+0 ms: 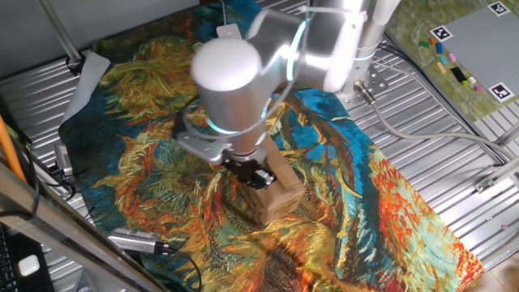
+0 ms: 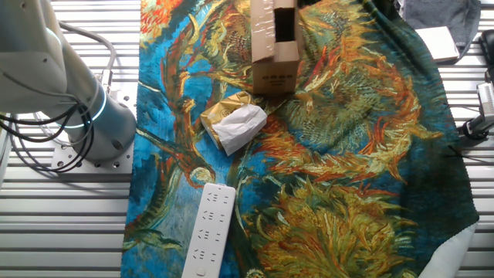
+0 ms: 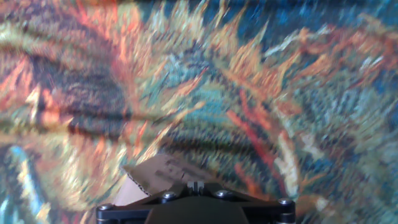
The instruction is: Cover the box
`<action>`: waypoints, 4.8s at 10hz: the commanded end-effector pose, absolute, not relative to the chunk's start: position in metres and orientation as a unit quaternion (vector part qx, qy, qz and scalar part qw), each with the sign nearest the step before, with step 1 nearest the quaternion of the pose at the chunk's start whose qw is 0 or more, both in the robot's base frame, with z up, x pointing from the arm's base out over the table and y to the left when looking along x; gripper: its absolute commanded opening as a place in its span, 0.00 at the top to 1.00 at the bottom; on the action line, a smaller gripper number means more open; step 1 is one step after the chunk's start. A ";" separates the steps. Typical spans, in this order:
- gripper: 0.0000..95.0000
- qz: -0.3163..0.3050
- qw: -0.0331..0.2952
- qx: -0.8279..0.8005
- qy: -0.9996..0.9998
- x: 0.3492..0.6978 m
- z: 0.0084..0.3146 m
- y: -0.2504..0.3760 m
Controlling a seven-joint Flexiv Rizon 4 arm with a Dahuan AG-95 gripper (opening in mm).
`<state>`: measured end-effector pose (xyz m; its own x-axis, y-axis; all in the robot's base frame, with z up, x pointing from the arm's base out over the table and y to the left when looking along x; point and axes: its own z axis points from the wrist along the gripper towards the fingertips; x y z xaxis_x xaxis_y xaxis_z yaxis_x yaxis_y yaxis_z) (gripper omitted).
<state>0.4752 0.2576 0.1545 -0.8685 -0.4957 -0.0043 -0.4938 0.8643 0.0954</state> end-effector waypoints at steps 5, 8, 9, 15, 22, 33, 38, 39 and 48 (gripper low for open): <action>1.00 -0.049 0.012 0.258 -0.965 0.462 0.150 0.259; 1.00 -0.058 0.026 0.260 -0.964 0.454 0.155 0.256; 1.00 -0.063 0.026 0.257 -0.964 0.453 0.156 0.258; 1.00 -0.082 0.022 0.231 -0.969 0.439 0.145 0.266; 1.00 -0.071 0.027 0.246 -0.966 0.432 0.141 0.269; 1.00 -0.065 0.050 0.236 -0.968 0.432 0.141 0.269; 1.00 -0.061 0.047 0.232 -0.970 0.432 0.141 0.269; 1.00 -0.061 0.047 0.231 -0.970 0.432 0.141 0.269; 1.00 -0.058 0.030 0.235 -0.970 0.432 0.141 0.269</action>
<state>0.4306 0.2685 0.1406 -0.8866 -0.4617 0.0277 -0.4551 0.8815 0.1260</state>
